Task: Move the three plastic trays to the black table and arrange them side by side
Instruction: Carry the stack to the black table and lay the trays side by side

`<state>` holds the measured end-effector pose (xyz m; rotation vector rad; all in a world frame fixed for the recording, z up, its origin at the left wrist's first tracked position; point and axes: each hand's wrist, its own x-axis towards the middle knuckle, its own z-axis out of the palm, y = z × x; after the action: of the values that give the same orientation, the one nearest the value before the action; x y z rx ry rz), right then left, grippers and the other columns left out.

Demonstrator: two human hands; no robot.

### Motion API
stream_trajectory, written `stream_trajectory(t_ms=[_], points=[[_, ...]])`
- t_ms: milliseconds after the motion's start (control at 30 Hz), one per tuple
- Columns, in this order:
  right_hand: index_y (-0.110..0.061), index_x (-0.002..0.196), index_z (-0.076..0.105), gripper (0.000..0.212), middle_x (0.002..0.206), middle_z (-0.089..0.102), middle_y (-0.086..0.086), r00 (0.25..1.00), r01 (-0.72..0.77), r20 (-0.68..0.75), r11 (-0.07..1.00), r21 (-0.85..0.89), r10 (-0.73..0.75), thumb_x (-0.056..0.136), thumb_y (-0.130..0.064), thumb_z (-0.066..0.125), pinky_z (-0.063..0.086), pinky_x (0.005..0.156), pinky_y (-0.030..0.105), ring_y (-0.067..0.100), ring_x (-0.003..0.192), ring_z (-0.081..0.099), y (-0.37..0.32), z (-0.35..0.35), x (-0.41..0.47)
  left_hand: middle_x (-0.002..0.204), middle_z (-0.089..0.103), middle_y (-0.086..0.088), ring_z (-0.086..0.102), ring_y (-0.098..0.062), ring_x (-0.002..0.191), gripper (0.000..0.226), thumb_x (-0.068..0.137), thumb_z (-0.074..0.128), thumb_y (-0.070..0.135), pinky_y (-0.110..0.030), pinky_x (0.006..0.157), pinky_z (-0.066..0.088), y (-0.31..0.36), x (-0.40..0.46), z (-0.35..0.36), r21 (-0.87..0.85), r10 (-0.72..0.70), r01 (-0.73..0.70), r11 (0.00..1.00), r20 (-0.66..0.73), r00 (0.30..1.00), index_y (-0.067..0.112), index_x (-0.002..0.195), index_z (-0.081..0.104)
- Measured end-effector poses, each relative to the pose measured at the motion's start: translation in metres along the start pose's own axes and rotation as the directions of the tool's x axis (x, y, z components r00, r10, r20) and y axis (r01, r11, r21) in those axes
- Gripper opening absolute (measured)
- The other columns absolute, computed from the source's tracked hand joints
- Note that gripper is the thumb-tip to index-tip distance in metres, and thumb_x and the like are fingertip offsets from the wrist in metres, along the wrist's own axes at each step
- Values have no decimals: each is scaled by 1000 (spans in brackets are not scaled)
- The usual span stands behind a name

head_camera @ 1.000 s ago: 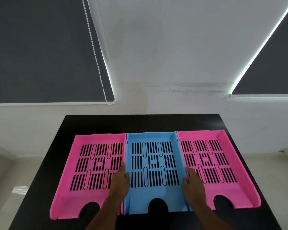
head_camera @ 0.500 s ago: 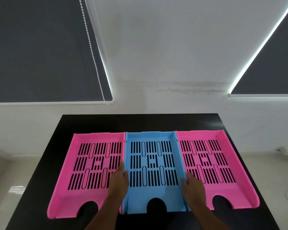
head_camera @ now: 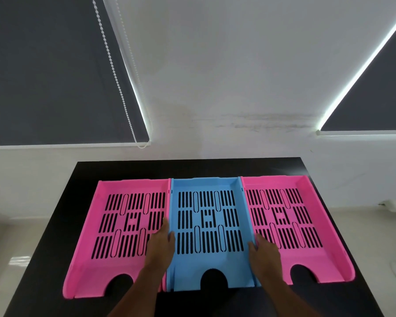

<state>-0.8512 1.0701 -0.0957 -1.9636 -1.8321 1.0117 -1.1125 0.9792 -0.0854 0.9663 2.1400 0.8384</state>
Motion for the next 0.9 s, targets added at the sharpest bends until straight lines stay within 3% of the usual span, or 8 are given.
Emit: stream_trajectory(t_ms=[167, 300, 500, 600, 667, 733, 800, 900], points=[[-17, 84, 59, 14, 77, 65, -2, 1000, -17, -9, 1000, 17, 17, 97, -13, 56, 64, 73, 36, 9, 65, 64, -17, 1, 18, 55, 40, 5, 32, -1, 39, 59, 102, 50, 8, -11, 34, 38, 8, 28, -3, 23, -7, 7, 1000, 1, 1000, 5, 155, 24], [-8, 112, 64, 22, 96, 74, 6, 999, -32, -1, 999, 12, 32, 96, -20, 56, 64, 75, 41, 19, 83, 74, -15, 7, 28, 56, 40, 4, 33, -1, 41, 58, 103, 48, 13, -13, 35, 38, 10, 38, -3, 38, 4, -3, 999, -19, 1000, 8, 156, 24], [-9, 112, 63, 17, 90, 72, 1, 998, -57, 23, 998, 30, 57, 97, -13, 56, 63, 67, 30, 9, 73, 71, -25, 0, 21, 60, 43, 6, 35, 0, 42, 60, 104, 48, 13, -9, 36, 40, 14, 29, -3, 57, 26, -25, 998, -30, 999, 9, 157, 21], [-8, 112, 61, 16, 90, 69, 0, 996, -70, 53, 997, 32, 68, 98, -11, 54, 54, 56, 17, 6, 72, 68, -27, -4, 16, 79, 66, -16, 48, -2, 46, 60, 104, 46, 14, -13, 42, 48, 16, 22, -4, 64, 1, -1, 998, -8, 1000, 9, 158, 19], [-8, 112, 60, 16, 91, 69, 2, 996, -67, 59, 997, 35, 65, 98, -13, 53, 54, 57, 17, 7, 72, 68, -29, -8, 12, 106, 68, -32, 73, -26, 76, 62, 104, 46, 18, -32, 70, 63, 14, 17, -4, 67, -12, 11, 998, 15, 1000, 9, 158, 17], [-9, 110, 60, 15, 95, 70, 5, 998, -59, 40, 998, 33, 58, 98, -14, 54, 61, 65, 26, 10, 74, 70, -31, -11, 7, 131, 58, -34, 63, -47, 115, 65, 104, 45, 27, -55, 97, 55, 8, 12, -2, 89, -25, 21, 996, 36, 999, 13, 159, 13], [-10, 109, 58, 13, 100, 71, 8, 999, -52, 14, 998, 33, 52, 98, -16, 53, 63, 74, 34, 14, 78, 70, -36, -17, -4, 158, 37, -21, 39, -40, 143, 67, 103, 43, 33, -54, 115, 39, 3, 4, 1, 130, -20, 14, 991, 47, 999, 16, 159, 10], [-3, 126, 53, 29, 118, 66, 15, 998, -57, -29, 998, 12, 58, 100, -16, 51, 55, 88, 38, 28, 101, 67, -42, -25, -23, 169, 9, -7, 7, -26, 156, 68, 104, 42, 34, -45, 126, 15, -1, -12, 5, 204, 70, -76, 976, 38, 997, 14, 160, 8]])
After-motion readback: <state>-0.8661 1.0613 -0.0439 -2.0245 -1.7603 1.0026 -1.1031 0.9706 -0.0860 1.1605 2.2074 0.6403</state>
